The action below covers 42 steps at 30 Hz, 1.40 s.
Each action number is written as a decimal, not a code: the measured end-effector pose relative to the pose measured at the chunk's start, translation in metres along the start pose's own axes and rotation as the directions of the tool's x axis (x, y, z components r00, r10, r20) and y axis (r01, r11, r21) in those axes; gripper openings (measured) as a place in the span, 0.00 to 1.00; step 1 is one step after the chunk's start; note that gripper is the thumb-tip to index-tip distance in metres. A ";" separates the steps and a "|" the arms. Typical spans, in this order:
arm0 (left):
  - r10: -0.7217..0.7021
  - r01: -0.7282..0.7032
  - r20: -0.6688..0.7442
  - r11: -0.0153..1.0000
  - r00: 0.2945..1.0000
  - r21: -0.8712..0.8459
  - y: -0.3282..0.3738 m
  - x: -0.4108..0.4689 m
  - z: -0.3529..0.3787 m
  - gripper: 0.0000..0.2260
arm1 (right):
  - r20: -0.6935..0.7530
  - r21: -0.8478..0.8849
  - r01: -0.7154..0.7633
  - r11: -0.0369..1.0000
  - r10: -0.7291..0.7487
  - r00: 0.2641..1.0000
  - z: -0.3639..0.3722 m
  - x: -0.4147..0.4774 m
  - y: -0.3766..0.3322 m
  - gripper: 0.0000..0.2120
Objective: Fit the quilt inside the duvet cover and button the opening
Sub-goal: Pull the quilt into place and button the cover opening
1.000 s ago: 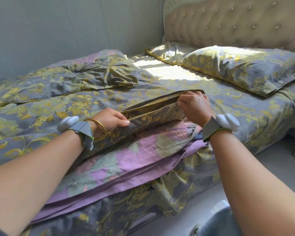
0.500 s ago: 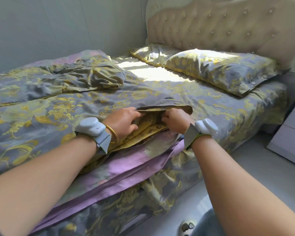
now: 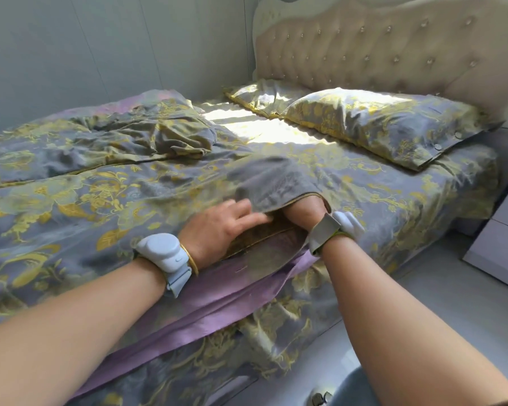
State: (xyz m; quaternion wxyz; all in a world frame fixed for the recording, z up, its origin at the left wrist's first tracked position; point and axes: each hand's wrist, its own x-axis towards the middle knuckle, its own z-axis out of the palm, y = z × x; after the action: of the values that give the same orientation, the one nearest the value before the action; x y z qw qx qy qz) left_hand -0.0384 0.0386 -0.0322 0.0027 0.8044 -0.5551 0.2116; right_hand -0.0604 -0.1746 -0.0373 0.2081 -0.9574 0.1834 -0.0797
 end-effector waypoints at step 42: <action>-0.644 0.643 0.151 0.655 0.750 -0.396 0.041 0.113 0.051 0.03 | -0.166 0.229 -0.037 0.973 0.076 0.983 -0.045 -0.012 0.068 0.04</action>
State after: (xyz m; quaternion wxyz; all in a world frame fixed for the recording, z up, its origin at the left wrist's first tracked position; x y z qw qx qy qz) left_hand -0.0246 -0.0897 -0.0495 0.2528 0.9274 -0.2663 0.0720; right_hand -0.1030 -0.2443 -0.0264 0.3004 -0.9115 0.2181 -0.1771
